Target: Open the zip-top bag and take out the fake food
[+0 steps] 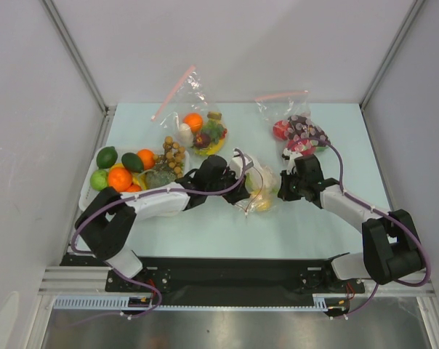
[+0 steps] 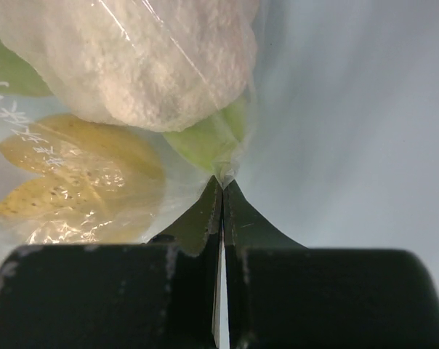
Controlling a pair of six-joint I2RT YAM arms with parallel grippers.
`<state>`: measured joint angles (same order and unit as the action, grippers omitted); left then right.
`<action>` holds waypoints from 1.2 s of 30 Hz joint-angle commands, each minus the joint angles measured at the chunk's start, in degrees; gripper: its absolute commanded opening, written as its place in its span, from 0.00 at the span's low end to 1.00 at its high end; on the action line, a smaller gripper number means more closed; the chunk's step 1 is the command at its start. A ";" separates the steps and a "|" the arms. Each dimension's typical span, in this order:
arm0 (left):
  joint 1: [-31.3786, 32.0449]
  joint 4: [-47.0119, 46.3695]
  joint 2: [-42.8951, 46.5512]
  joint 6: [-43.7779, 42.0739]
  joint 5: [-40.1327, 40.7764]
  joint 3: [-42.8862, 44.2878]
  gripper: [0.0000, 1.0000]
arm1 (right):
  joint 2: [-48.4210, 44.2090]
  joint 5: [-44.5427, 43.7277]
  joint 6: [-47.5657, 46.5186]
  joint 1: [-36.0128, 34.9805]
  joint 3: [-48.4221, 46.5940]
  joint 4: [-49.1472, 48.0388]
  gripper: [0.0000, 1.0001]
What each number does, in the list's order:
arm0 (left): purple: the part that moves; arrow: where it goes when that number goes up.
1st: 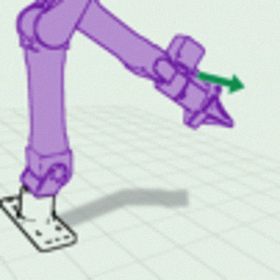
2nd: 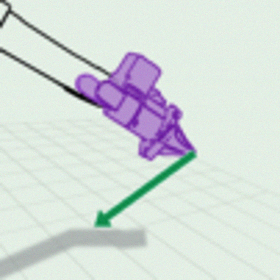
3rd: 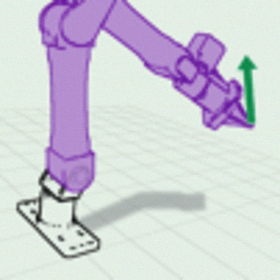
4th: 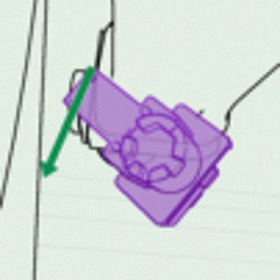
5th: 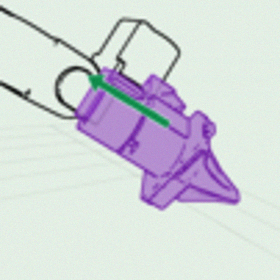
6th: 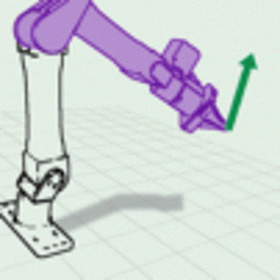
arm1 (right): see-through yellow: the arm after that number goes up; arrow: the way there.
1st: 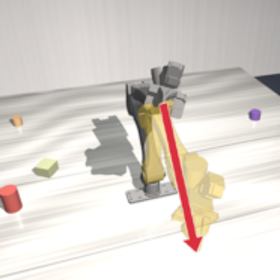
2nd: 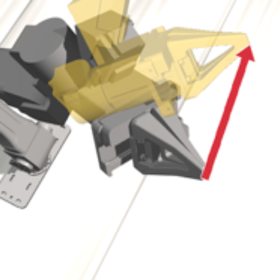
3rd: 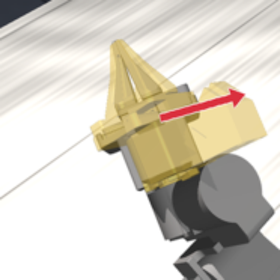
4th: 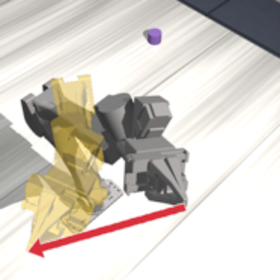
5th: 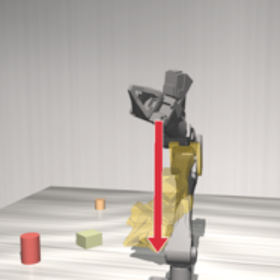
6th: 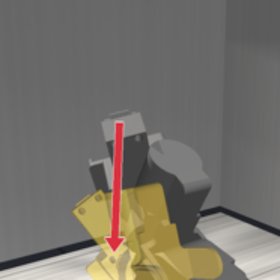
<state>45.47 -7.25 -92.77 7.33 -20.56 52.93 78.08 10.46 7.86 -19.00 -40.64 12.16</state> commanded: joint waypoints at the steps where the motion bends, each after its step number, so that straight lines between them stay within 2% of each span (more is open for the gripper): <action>1: -0.91 1.62 5.32 -1.53 1.75 -0.63 0.00 | -0.92 -2.46 -1.00 0.81 -1.11 1.46 0.00; 14: -2.32 -0.66 12.27 1.37 2.54 -0.99 0.00 | -2.40 -1.49 -1.62 0.02 -0.75 -0.03 0.00; 22: -2.41 2.76 11.64 1.72 1.66 4.99 0.00 | -2.68 -3.25 -1.62 -0.86 -0.49 0.58 0.00; 28: -3.63 10.13 14.11 0.93 -0.44 7.28 0.00 | -2.06 -3.78 -1.62 -0.95 -0.75 0.41 0.00; 36: -4.78 8.39 22.97 2.60 -1.50 2.63 0.00 | -1.80 -3.87 -1.62 -0.95 -0.58 0.41 0.00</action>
<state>41.43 3.79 -75.64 8.56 -20.21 56.51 76.07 8.27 7.22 -20.08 -40.62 12.53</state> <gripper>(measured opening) 0.017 0.009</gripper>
